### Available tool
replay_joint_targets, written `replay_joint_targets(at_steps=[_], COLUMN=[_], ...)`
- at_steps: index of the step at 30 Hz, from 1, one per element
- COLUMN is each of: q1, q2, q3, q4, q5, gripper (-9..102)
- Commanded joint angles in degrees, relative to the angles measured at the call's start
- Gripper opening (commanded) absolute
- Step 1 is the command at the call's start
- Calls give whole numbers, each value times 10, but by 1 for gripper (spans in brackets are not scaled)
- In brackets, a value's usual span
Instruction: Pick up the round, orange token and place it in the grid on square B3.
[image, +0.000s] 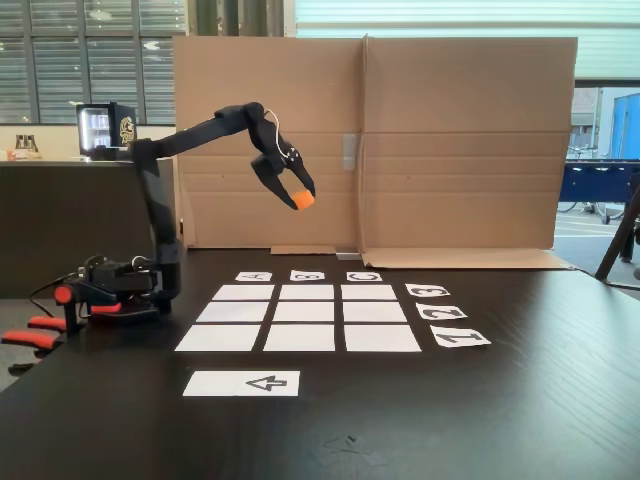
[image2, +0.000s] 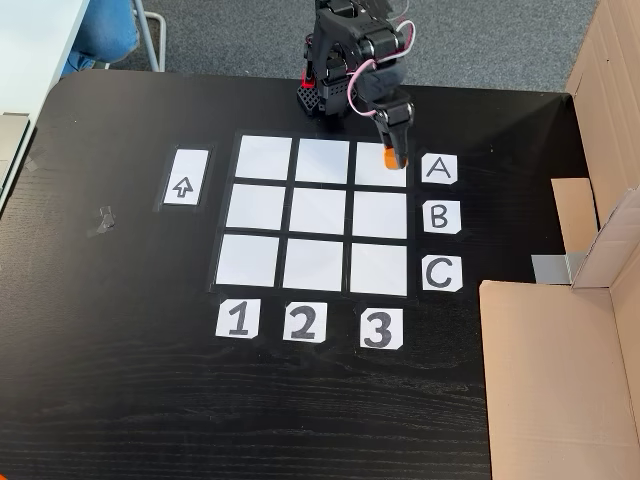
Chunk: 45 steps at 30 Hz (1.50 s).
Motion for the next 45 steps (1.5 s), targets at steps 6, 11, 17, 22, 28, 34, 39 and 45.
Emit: replay_joint_targets(at_steps=[6, 11, 17, 22, 28, 34, 39, 45], q1=[-1, 1, 11, 24, 39, 41, 41, 43], q2=[-100, -149, -178, -182, -183, -200, -218, -228], q3=[-3, -3, 35, 63, 80, 87, 87, 86], q4=[-42, -47, -67, -83, -98, -111, -123, -125], q5=[16, 18, 20, 20, 19, 18, 18, 19], gripper=[-1, -1, -1, -1, -1, -1, -1, 15])
